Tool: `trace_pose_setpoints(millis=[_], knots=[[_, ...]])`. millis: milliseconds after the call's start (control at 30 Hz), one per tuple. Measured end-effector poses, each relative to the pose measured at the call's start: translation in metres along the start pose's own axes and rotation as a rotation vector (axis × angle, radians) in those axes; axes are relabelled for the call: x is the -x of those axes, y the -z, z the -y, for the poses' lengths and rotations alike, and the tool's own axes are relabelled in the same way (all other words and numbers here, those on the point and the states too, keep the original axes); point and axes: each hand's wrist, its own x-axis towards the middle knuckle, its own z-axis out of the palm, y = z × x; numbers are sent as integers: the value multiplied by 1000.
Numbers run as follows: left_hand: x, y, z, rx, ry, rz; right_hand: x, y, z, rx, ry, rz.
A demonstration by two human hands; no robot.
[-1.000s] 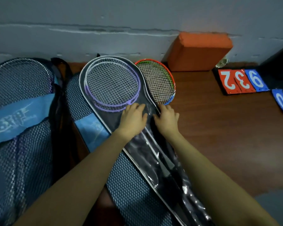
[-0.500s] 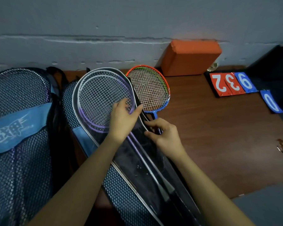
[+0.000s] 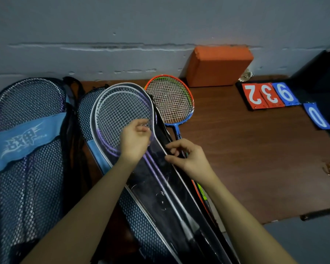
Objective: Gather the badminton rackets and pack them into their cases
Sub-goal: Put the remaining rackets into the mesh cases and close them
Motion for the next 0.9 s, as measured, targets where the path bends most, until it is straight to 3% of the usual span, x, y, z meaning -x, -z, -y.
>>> trace_pose_setpoints(millis=[167, 367, 500, 700, 900], knots=[[28, 17, -4, 237, -30, -14, -26, -8, 6, 1, 123, -170], [55, 31, -10, 241, -137, 81, -70, -16, 17, 233, 236, -298], [63, 35, -11, 217, -138, 116, -81, -16, 32, 144, 249, -230], [69, 39, -4, 233, -135, 93, -81, -15, 39, 204, 324, -281], [64, 36, 0, 215, -140, 43, -69, -7, 29, 663, 537, -249]])
